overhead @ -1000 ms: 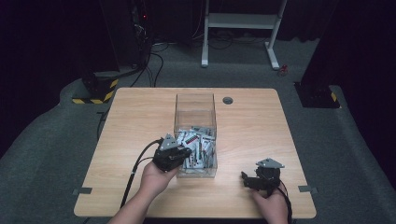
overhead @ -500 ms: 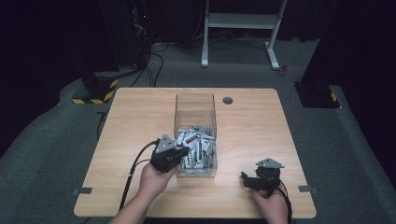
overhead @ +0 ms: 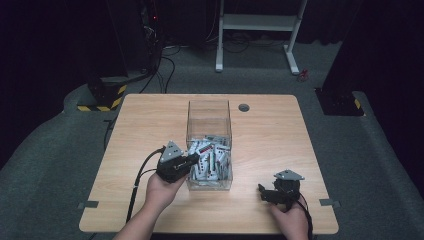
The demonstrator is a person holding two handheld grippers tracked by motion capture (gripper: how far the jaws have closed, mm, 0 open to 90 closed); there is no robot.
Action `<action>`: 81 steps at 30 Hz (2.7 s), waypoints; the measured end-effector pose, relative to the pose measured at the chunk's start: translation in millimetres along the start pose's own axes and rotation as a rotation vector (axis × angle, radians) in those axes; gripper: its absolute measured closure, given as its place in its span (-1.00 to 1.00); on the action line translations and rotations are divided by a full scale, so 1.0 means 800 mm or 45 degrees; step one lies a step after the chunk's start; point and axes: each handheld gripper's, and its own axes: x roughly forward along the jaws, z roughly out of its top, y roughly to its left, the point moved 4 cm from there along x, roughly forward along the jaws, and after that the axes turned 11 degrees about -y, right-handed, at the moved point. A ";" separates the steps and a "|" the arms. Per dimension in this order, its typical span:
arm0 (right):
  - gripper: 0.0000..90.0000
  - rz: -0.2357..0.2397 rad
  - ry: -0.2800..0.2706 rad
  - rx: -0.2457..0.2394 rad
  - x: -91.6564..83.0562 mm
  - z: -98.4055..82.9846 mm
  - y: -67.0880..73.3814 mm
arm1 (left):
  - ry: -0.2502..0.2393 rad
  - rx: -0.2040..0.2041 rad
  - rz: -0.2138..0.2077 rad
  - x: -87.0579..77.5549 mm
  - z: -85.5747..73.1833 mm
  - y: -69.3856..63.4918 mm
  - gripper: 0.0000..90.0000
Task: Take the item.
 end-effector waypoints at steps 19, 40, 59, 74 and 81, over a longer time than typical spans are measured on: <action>-0.82 0.005 -0.001 -0.004 0.000 0.000 0.000 | -0.063 -0.001 0.016 -0.008 0.007 0.002 1.00; -0.82 0.007 -0.001 -0.004 0.000 0.000 0.001 | -0.170 -0.020 0.016 -0.026 0.028 0.004 1.00; -0.82 0.007 -0.001 -0.005 0.000 0.000 0.001 | -0.286 -0.020 0.029 -0.067 0.052 0.013 1.00; -0.82 0.007 -0.001 -0.002 0.000 0.000 0.001 | -0.313 -0.034 0.116 -0.109 0.047 0.041 1.00; -0.82 0.006 0.000 0.001 0.000 0.000 0.001 | -0.322 -0.051 0.176 -0.121 0.041 0.061 1.00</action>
